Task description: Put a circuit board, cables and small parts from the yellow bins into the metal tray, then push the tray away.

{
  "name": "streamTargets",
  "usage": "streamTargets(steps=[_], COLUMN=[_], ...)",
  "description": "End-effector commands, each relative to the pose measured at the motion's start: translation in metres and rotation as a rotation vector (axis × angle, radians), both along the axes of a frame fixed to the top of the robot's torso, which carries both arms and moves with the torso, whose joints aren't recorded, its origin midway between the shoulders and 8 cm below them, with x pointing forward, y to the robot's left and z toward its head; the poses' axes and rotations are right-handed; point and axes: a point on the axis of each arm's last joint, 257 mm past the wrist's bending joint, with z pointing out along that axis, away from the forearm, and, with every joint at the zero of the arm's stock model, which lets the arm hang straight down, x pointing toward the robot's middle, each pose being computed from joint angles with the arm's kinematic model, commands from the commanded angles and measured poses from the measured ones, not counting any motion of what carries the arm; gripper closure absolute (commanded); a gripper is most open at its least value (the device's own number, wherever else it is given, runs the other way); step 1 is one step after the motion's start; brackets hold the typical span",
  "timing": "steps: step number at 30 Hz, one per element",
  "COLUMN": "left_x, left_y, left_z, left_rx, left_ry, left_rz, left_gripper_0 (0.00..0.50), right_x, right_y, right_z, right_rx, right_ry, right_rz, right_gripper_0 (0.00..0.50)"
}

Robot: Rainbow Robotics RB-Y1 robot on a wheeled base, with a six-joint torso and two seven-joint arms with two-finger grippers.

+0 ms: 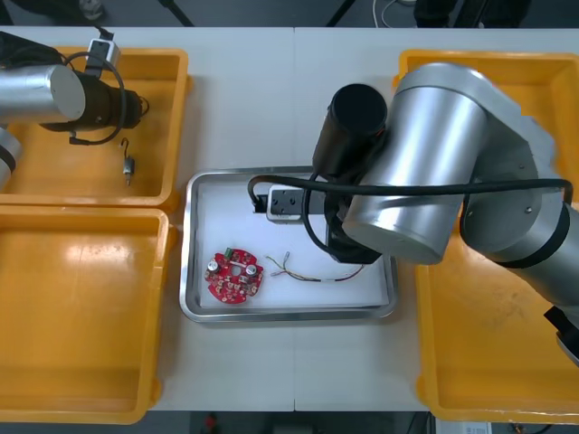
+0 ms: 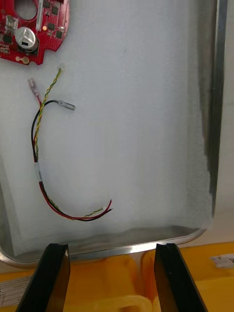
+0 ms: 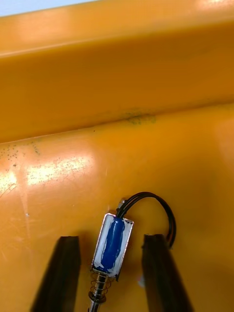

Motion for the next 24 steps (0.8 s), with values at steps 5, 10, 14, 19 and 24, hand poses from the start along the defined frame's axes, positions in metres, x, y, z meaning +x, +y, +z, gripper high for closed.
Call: streamTargets(steps=[5, 10, 14, 19, 24], left_x=[0.009, 0.001, -0.011, -0.027, -0.048], left_y=[-0.015, -0.008, 0.0, 0.009, 0.02], left_z=[0.015, 0.013, 0.023, 0.048, 0.077], left_rx=[0.072, 0.055, 0.049, 0.043, 0.032], left_ry=[-0.027, 0.018, 0.073, 0.115, 0.161], left_rz=[-0.076, -0.072, -0.077, -0.083, -0.078], left_gripper_0=[0.5, 0.5, 0.5, 0.5, 0.5], right_x=[0.015, 0.024, 0.035, 0.049, 0.064], right_y=[-0.018, -0.05, -0.085, -0.121, -0.149], right_z=[0.049, 0.063, 0.074, 0.082, 0.09], right_rx=[0.146, 0.227, 0.269, 0.299, 0.335], right_ry=[-0.081, -0.065, -0.084, -0.112, -0.126], right_rz=[-0.093, -0.185, -0.281, -0.397, -0.504], right_gripper_0=[0.0, 0.0, 0.0, 0.0, 0.0])
